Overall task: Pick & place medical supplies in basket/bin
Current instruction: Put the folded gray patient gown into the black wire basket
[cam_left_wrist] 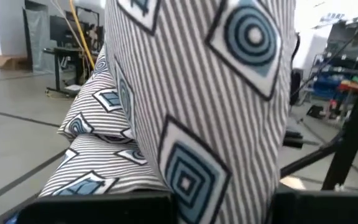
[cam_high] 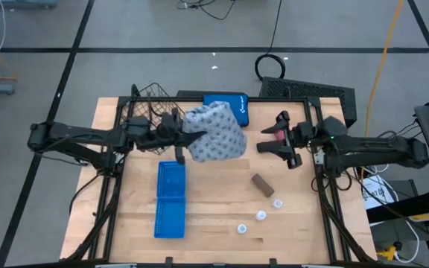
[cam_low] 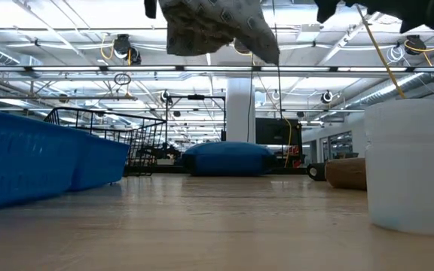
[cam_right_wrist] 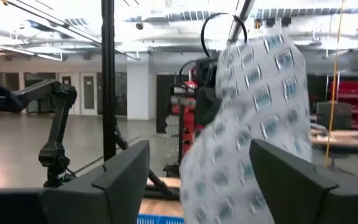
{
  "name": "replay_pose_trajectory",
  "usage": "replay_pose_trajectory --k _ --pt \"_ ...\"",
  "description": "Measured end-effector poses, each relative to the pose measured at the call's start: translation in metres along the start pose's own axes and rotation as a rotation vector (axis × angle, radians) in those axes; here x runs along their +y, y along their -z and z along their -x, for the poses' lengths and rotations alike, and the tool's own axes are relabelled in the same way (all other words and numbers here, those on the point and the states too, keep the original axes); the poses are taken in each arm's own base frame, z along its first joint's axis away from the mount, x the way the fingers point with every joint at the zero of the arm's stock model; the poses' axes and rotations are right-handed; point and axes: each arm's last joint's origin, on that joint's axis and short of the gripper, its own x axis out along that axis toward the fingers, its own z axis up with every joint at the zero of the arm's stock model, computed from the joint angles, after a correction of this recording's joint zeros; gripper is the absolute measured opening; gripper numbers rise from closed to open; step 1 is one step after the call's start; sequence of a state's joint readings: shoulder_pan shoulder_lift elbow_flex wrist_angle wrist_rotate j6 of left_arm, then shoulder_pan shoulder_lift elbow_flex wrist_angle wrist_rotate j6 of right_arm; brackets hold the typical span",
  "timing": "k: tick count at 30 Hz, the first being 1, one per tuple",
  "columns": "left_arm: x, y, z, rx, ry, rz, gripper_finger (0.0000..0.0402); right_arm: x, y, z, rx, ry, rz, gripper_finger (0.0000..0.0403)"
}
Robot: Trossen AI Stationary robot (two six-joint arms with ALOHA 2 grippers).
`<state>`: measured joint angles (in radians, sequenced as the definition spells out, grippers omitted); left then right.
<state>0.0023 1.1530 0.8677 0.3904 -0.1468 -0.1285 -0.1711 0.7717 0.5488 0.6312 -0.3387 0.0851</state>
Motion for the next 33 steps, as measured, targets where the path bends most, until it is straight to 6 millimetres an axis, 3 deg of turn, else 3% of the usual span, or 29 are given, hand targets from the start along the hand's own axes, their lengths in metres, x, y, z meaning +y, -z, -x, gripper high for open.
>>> replay_pose_trajectory --k 5,13,20,28,33 --pt "-0.002 -0.001 0.002 0.0 0.018 0.006 0.0044 -0.002 0.01 -0.003 0.067 0.077 -0.048 0.0274" --pt "0.002 0.014 -0.011 0.048 -0.052 -0.003 0.0044 -0.003 0.046 -0.034 0.116 0.042 -0.171 0.0274" --pt "0.002 0.024 -0.02 0.061 -0.052 -0.003 0.0044 -0.014 0.075 -0.051 0.1 0.17 -0.213 0.0274" --pt "0.002 0.024 -0.02 0.057 -0.043 0.003 0.0044 -0.025 0.082 -0.065 0.07 0.186 -0.215 0.0272" --pt "0.002 0.023 -0.019 0.059 -0.038 -0.024 0.0044 -0.022 0.081 -0.065 0.116 0.171 -0.055 0.0292"
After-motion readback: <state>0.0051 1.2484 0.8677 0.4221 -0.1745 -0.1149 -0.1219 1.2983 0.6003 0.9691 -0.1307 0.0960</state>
